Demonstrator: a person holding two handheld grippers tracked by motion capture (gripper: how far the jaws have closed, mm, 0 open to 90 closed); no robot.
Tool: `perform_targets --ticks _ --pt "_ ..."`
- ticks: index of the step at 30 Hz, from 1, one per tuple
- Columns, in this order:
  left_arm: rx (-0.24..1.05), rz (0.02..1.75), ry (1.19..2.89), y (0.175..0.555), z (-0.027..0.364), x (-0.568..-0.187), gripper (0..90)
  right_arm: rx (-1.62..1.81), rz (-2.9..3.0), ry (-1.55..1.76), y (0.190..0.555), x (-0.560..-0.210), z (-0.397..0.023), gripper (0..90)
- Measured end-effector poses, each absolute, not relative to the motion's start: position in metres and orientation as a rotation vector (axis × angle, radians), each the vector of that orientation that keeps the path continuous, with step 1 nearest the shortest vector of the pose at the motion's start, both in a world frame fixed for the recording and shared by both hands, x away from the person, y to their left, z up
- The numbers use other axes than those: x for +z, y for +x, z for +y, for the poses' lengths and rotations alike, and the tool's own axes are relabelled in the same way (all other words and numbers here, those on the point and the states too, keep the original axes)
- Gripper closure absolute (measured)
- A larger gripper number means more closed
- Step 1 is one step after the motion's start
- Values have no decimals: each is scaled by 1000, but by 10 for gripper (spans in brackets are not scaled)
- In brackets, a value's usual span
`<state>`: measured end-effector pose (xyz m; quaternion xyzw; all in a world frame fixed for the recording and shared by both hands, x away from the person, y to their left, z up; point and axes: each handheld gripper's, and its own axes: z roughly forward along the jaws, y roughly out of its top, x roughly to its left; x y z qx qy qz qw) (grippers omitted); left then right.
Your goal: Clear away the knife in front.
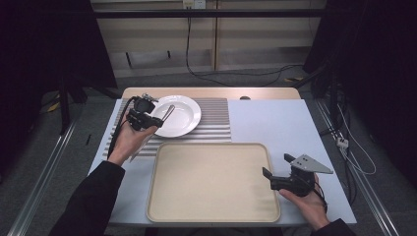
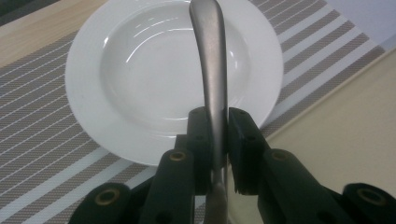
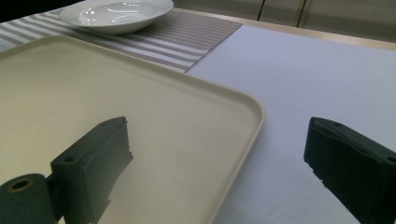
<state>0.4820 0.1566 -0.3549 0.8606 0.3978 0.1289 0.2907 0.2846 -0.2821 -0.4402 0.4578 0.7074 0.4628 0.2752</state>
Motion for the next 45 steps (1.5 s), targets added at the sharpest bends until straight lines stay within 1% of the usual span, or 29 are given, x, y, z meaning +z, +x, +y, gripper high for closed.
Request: perform_targets --ticks 15,20,26,30,38,41,44,45 --pt "282 990 2345 457 133 -360 798 1247 1901 1235 285 -440 -282 70" --pt "288 968 2375 447 123 -363 798 1246 1901 1235 285 -440 -282 70" --pt "255 951 2368 437 116 -369 798 1246 1902 1235 285 -440 -283 70" --pt "236 923 2408 430 111 -372 798 1251 1904 1233 285 -440 -282 70" --pt "234 922 2423 420 106 -373 798 1249 1905 1231 285 -440 -283 70" --pt "216 927 2423 417 104 -376 798 1249 1907 1231 284 -440 -282 70" --pt "239 947 2422 414 102 -381 798 1249 1906 1232 285 -440 -282 70" --pt "221 947 2422 413 102 -383 798 1248 1906 1233 285 -440 -282 70"
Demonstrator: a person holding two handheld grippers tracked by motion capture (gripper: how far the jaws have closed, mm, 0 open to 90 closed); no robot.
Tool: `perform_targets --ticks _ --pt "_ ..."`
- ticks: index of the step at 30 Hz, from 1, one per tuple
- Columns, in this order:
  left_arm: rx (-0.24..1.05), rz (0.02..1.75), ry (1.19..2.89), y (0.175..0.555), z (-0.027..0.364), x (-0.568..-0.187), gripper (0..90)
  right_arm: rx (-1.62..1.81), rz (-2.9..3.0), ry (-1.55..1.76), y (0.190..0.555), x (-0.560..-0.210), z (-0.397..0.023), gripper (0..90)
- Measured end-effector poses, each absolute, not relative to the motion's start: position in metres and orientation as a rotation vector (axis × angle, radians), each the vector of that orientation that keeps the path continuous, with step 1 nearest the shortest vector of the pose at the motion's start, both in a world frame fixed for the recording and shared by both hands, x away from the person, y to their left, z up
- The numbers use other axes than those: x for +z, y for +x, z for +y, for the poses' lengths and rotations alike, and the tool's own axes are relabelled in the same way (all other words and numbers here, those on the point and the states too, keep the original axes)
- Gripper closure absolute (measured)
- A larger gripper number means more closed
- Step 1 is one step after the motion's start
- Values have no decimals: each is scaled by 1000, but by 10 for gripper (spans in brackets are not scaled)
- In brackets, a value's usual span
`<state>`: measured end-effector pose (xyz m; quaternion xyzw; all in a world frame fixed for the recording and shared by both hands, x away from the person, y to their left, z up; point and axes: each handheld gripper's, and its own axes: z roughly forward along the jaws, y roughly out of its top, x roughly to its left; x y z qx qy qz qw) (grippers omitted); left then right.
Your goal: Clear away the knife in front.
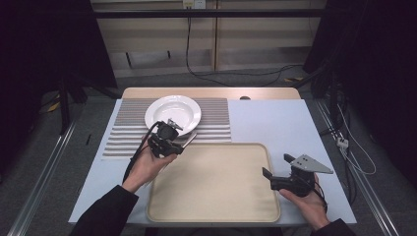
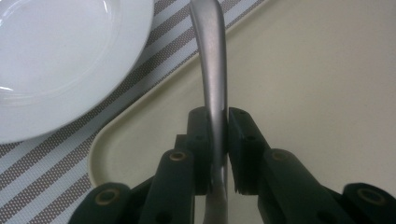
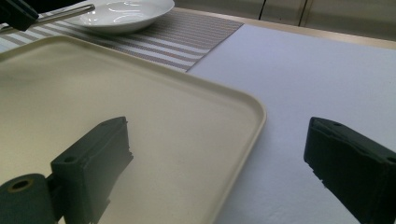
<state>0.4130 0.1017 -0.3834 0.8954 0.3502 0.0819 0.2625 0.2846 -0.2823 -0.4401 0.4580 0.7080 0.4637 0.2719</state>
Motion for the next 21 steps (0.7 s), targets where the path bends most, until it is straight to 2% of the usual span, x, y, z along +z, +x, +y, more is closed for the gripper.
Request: perform_targets --ticks 21 --pt "117 1011 2463 399 82 -413 798 1252 1911 1232 285 -440 -282 73"
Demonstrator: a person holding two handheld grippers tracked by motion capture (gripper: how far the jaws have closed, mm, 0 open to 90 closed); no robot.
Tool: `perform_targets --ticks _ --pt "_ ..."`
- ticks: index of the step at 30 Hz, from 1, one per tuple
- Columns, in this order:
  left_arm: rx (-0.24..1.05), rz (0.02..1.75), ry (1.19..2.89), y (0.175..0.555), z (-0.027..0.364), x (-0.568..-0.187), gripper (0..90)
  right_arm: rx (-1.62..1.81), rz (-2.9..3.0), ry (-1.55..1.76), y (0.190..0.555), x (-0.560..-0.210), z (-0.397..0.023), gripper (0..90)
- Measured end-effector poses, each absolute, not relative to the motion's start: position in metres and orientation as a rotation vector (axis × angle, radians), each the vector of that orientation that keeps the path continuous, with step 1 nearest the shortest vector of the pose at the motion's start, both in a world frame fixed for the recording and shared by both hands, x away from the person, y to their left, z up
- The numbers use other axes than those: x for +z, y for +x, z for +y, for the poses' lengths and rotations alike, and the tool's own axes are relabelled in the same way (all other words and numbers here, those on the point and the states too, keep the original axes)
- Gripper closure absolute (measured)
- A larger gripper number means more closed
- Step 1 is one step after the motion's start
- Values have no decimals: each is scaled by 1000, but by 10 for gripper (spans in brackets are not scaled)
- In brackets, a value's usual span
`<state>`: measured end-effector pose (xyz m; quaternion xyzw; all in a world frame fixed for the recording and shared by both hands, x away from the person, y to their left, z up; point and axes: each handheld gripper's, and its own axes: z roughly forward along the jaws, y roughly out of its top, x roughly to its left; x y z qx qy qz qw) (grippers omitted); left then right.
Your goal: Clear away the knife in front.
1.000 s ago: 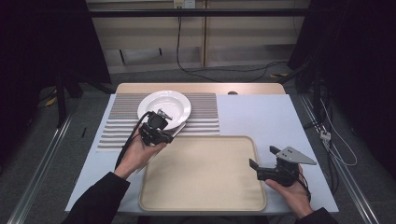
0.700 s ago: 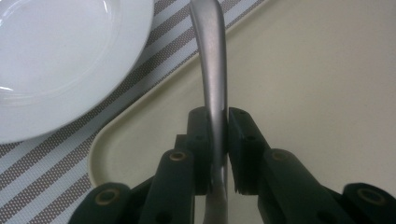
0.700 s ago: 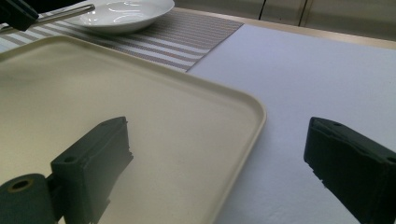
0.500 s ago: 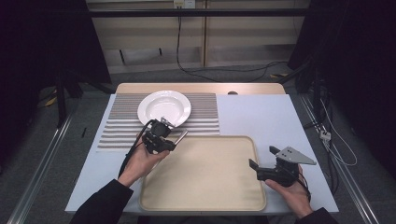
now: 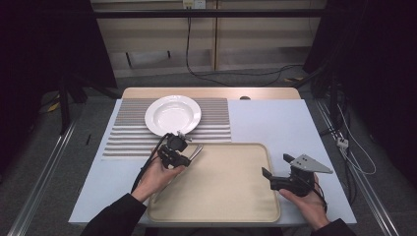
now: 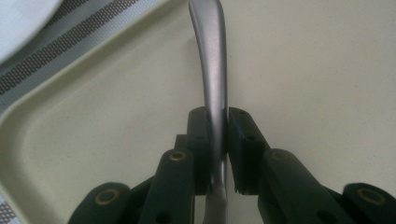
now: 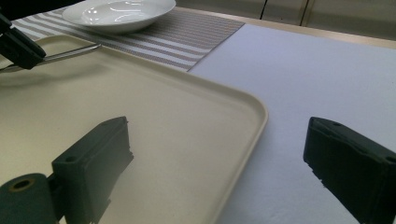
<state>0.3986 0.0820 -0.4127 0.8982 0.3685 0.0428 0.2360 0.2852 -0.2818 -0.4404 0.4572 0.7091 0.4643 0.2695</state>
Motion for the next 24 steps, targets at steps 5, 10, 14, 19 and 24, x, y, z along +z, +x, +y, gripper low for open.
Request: perform_targets --ticks 5,10,14,19,24 --pt "102 1018 2468 394 84 -420 797 1252 1914 1229 285 -441 -282 75" --pt "85 1022 2480 391 85 -426 797 1247 1917 1227 286 -441 -282 75" --pt "92 1031 2468 388 86 -427 796 1250 1917 1228 286 -441 -282 76" --pt "106 1030 2471 381 89 -427 795 1247 1918 1231 287 -441 -282 76" --pt "141 1016 2459 376 91 -428 791 1245 1923 1228 286 -441 -281 76"
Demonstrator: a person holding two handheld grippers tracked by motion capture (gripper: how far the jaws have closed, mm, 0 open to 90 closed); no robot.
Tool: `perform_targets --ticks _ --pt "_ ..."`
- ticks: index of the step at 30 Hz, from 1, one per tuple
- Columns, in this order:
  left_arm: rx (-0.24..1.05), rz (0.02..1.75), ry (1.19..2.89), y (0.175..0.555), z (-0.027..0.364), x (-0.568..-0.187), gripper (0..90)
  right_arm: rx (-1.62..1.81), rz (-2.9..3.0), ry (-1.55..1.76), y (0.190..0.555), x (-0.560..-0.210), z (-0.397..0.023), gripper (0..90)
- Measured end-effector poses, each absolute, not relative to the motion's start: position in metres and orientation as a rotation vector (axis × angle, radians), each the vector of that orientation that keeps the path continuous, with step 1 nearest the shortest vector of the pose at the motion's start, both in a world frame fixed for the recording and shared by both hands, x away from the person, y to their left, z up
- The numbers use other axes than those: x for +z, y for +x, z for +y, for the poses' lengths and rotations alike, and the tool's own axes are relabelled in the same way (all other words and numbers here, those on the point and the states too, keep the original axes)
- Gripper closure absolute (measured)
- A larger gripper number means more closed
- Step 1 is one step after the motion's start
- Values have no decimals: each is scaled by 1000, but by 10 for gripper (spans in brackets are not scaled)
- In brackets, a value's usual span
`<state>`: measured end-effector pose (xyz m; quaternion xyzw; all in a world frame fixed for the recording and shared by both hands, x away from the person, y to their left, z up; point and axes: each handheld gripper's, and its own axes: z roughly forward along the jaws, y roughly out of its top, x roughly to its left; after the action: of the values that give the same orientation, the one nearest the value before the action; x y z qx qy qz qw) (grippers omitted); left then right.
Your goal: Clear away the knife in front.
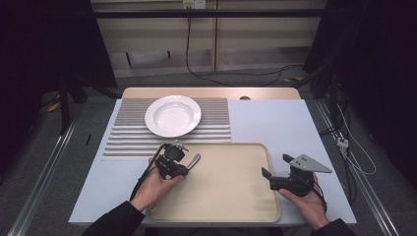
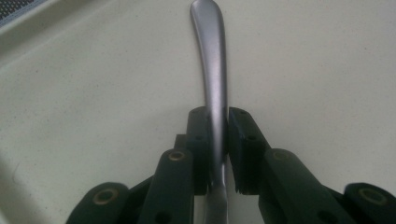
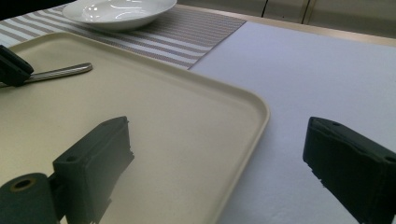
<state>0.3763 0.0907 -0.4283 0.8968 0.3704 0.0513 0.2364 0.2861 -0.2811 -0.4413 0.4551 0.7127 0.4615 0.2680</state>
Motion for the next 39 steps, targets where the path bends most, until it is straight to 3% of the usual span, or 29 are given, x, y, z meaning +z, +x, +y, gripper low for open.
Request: perform_targets --ticks 6,7,8,9,11,16,20,24,26,30,32,39 --pt "163 961 2476 376 93 -429 738 1250 1925 1227 287 -441 -281 77" --pt "161 974 2465 376 94 -429 625 1248 1926 1223 286 -441 -281 77" --pt "192 982 2472 377 95 -429 625 1248 1926 1223 286 -441 -281 77" --pt "192 977 2462 378 97 -431 548 1249 1925 1223 286 -441 -281 77" --pt "170 985 2420 379 100 -431 480 1250 1925 1225 286 -441 -281 77" --pt "242 967 2374 383 104 -426 202 1256 1929 1230 287 -442 -282 77" --pt "238 933 2355 384 102 -425 91 1258 1929 1227 286 -442 -282 77" --pt "224 787 2374 378 96 -421 192 1265 1930 1230 286 -442 -282 76" --pt "227 759 2366 375 91 -419 184 1264 1928 1233 286 -442 -283 77" --pt "248 681 2348 366 81 -418 294 1265 1928 1233 287 -442 -283 76" --pt "302 666 2308 362 77 -417 483 1261 1927 1232 286 -442 -283 77" --pt "227 643 2328 365 70 -426 786 1253 1928 1228 286 -442 -283 77"
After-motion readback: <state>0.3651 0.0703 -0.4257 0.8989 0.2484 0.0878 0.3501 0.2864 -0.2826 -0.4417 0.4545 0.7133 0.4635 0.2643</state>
